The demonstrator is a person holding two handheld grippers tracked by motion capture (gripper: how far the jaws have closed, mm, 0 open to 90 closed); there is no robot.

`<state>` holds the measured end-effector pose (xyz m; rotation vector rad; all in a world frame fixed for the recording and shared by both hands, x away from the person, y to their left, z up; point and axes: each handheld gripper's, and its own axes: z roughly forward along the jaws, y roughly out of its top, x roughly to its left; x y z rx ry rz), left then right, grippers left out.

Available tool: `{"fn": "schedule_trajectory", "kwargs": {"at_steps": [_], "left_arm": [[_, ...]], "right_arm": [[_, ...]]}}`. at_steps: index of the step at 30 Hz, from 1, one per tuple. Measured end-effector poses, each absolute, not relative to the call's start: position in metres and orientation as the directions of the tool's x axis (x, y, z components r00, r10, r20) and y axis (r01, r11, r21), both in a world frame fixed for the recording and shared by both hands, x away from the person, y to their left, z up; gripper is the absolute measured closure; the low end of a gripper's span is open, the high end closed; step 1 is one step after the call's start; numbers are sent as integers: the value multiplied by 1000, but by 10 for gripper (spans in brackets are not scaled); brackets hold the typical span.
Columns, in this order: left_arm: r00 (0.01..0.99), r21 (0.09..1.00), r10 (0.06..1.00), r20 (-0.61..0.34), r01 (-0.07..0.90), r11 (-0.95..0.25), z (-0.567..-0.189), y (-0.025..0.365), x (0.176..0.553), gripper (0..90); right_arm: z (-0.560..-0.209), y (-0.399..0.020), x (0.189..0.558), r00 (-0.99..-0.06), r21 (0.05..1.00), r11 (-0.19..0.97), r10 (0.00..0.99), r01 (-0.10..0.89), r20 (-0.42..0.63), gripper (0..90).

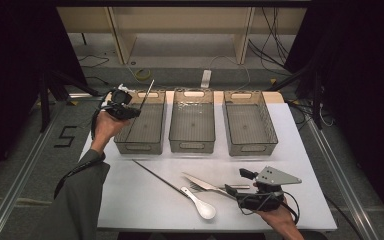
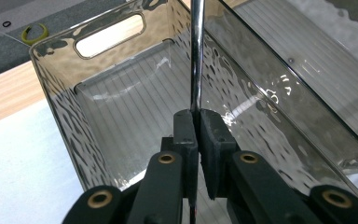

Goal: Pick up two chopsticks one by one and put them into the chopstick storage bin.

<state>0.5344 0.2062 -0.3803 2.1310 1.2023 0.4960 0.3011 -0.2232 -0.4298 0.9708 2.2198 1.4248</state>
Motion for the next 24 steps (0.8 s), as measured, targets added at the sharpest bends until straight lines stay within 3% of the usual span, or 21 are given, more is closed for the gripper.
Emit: {"fn": "schedule_trajectory", "kwargs": {"at_steps": [8,12,16,24], "left_arm": [[497,669,868,18,639,-380,-392,206,536,826],[485,669,875,0,650,-360,-391,209,536,650],[469,687,871,-145,681,-253,-388,211,530,452],[624,714,774,-107,590,-377,-380,202,492,301]], "right_arm": [[-430,-223,301,-712,891,270,697,366,82,275],[-430,-223,301,-711,890,271,698,365,79,275],[-429,-223,301,-711,892,273,699,361,74,275],[-430,-223,300,-710,891,282,702,355,61,275]]}}
